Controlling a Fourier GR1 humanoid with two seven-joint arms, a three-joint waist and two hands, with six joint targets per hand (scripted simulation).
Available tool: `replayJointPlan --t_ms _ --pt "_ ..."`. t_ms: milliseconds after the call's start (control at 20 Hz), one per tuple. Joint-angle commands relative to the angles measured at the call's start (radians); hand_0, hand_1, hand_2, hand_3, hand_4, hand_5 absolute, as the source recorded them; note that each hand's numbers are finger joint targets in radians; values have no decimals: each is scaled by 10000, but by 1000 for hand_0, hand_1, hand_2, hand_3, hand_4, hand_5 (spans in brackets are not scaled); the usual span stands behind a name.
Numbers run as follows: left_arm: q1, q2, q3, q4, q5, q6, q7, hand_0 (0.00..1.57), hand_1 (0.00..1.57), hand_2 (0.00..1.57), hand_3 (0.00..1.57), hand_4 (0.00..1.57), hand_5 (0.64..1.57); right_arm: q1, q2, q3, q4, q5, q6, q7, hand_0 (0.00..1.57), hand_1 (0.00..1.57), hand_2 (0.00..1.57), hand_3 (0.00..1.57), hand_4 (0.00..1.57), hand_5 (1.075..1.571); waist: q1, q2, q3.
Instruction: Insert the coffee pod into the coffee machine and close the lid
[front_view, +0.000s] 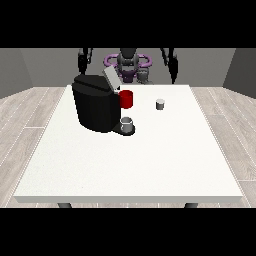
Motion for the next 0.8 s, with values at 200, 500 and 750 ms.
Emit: replayJointPlan --t_ms 200,500,750 --pt "9 10 -719 -422 228 -1052 -547 0 0 0 0 587 1571 226 403 -195 627 -305 38 -388 0 0 0 0 328 1571 -153 -462 129" --pt "-857 1430 -507 134 -1128 -1121 42 0 0 0 0 330 1571 -299 594 -806 759 -1058 159 -1241 0 0 0 0 342 1571 -609 205 135" --pt "-1463 2182 -86 1713 -2034 -954 -714 0 0 0 0 0 1571 -458 784 -322 401 -672 141 -1676 0 0 0 0 367 1571 -1240 983 127"
